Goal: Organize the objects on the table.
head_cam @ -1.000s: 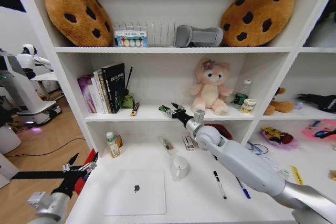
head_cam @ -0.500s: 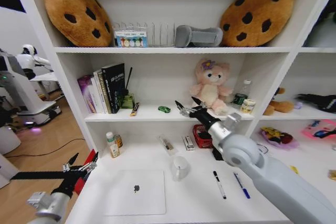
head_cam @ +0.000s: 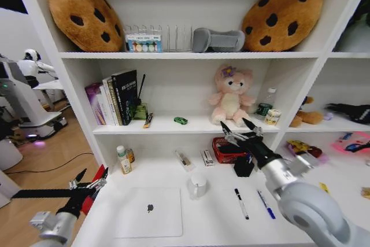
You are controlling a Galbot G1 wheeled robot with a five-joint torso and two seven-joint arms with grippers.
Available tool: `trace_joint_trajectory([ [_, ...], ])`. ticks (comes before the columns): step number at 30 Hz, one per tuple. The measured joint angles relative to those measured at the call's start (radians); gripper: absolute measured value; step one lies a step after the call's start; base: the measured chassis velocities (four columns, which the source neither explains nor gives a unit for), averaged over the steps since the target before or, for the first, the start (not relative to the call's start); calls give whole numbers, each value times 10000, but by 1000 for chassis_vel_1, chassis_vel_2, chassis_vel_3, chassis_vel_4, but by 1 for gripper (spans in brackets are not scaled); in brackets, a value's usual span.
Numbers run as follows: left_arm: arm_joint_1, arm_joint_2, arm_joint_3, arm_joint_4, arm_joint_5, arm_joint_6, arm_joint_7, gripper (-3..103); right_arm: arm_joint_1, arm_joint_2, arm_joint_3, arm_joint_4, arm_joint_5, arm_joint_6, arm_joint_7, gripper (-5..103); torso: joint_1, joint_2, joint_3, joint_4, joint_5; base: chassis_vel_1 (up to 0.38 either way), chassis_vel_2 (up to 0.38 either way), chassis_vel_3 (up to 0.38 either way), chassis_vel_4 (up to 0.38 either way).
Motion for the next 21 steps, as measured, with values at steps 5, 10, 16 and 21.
trace_joint_trajectory([
  [5,0,0,1,0,0,0,0,100,-1561,1247,892,-120,-456,383,-14,100,1,1,1,-2,-2,0,0,0,0],
  [10,1,0,0,0,0,0,-1,100,-2349,2009,1203,-564,-745,732,-41,100,2,-1,1,0,-3,0,0,0,0],
  [16,0,0,0,0,0,0,-1,100,-2818,2307,1136,-1238,-905,813,6,100,2,-2,2,0,-2,0,0,0,0],
  [21,0,0,0,1,0,0,-1,100,-3055,2293,945,-1690,-352,93,438,100,2,-1,2,-1,-2,0,0,0,0],
])
